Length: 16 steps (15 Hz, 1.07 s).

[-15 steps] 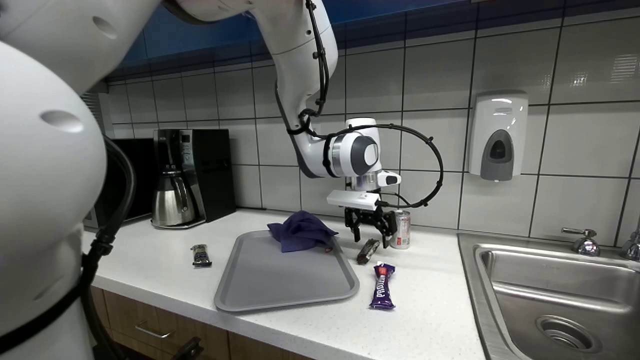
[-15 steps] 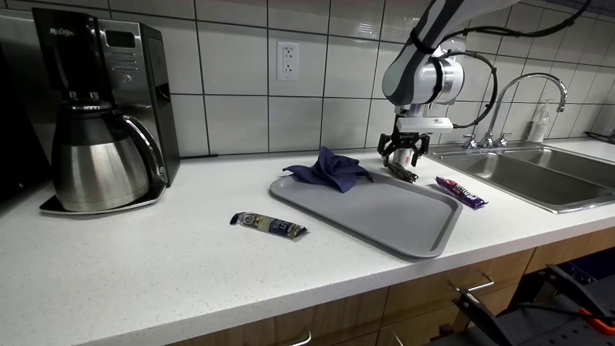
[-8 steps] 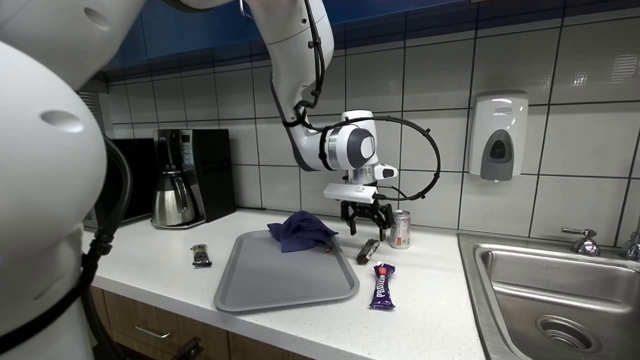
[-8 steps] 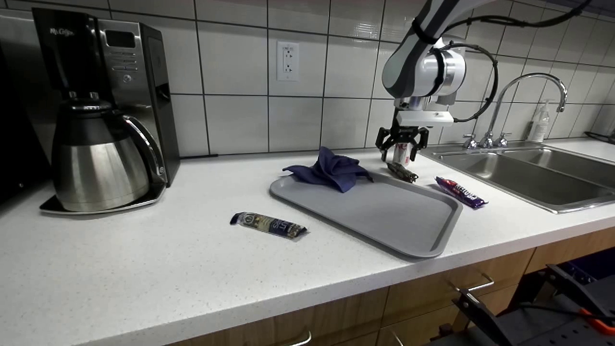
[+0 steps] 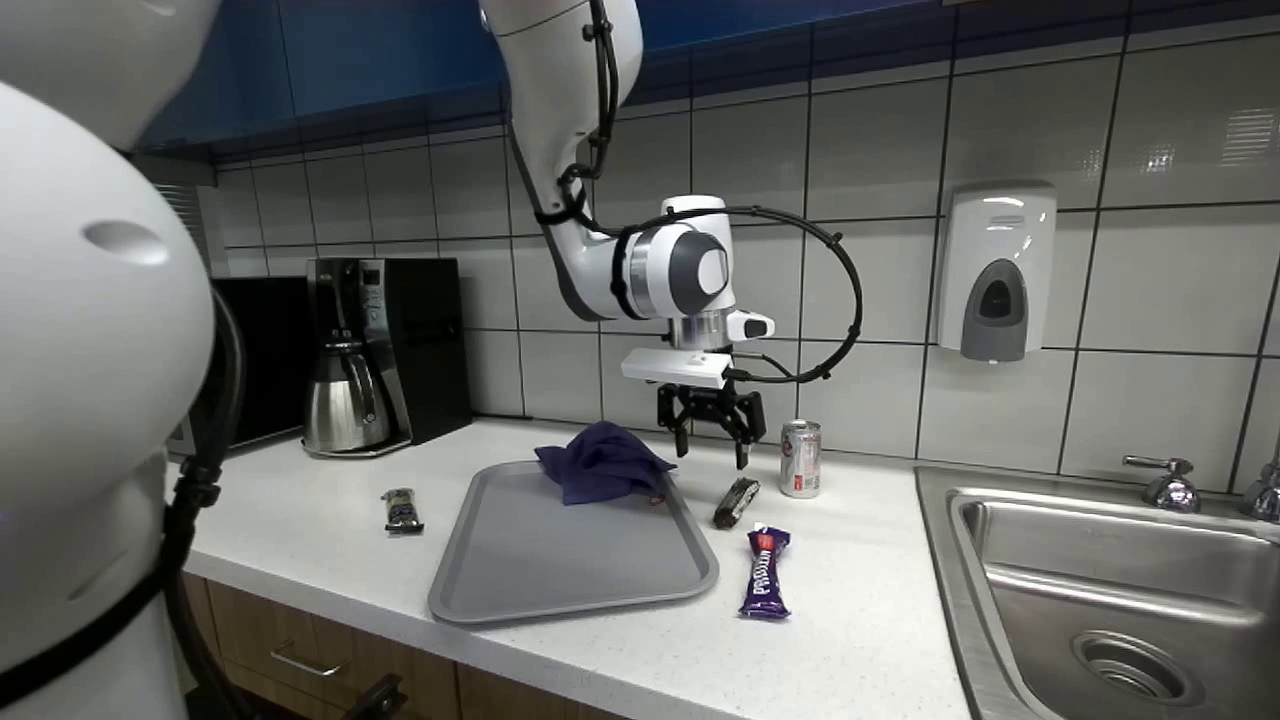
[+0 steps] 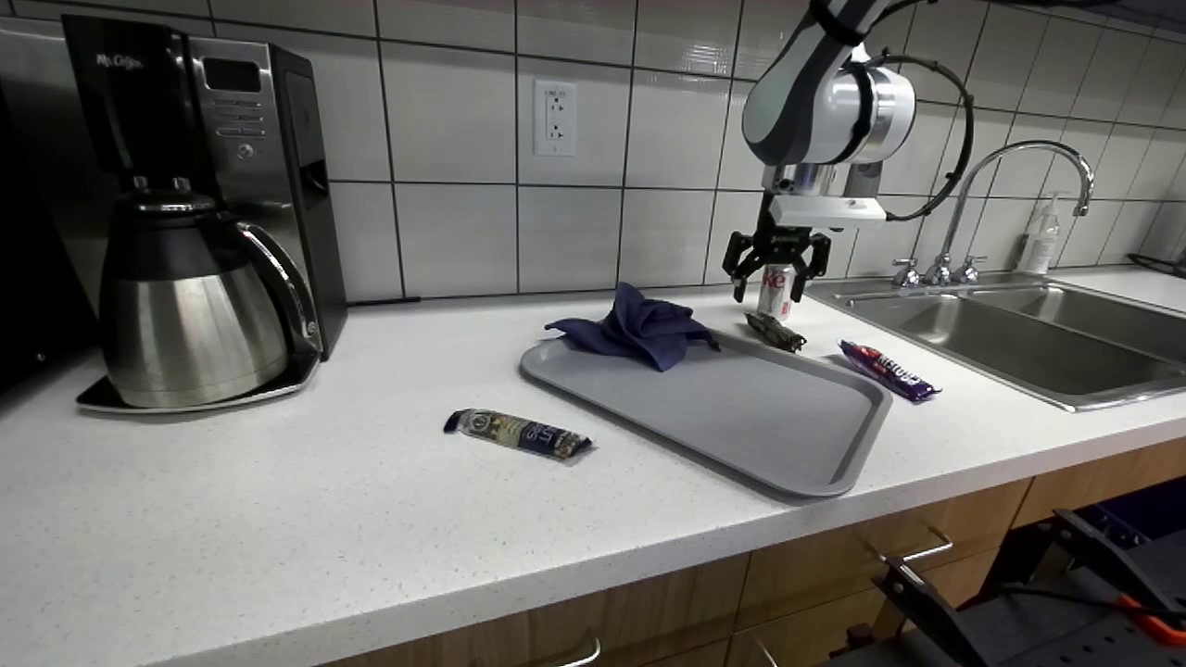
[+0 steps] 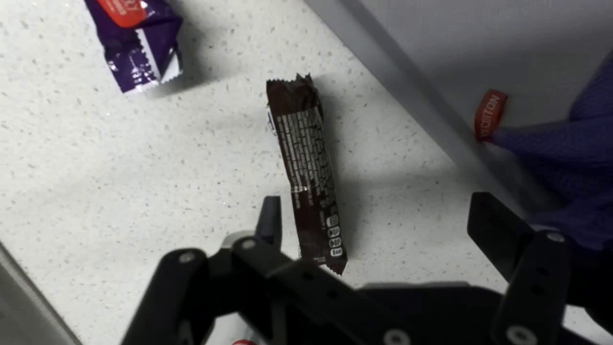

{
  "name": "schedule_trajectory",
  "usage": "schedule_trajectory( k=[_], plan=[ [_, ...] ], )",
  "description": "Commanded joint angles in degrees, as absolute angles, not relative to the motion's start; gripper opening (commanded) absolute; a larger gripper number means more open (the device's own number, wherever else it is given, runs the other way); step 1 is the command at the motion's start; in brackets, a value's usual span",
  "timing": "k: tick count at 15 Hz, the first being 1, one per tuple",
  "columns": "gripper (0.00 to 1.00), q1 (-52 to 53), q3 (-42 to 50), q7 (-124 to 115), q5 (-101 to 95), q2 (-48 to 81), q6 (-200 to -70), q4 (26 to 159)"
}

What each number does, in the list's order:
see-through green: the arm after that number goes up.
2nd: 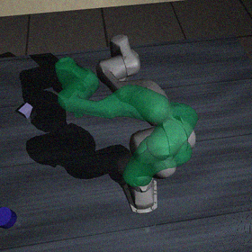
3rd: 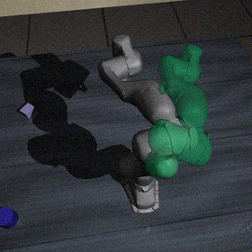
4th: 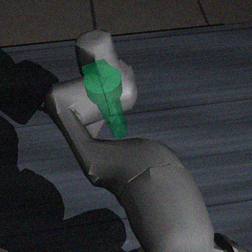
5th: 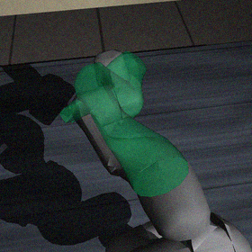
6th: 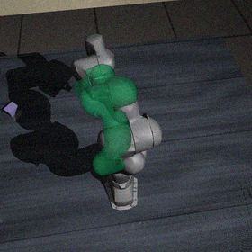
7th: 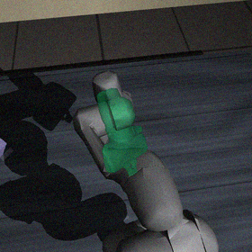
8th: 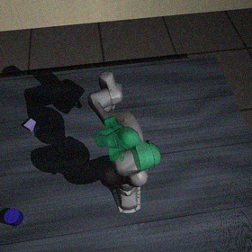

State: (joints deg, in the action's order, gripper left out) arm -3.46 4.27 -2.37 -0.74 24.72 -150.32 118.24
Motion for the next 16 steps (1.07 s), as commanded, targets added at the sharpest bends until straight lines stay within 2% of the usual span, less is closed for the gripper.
schedule_trajectory(
  k=[1,16],
  plan=[
    [1.00,-3.51,3.05,-0.43,-0.15,17.86,-149.47,124.49],
    [1.00,0.91,0.05,-2.51,-0.55,-1.18,-146.35,140.65]
  ],
)
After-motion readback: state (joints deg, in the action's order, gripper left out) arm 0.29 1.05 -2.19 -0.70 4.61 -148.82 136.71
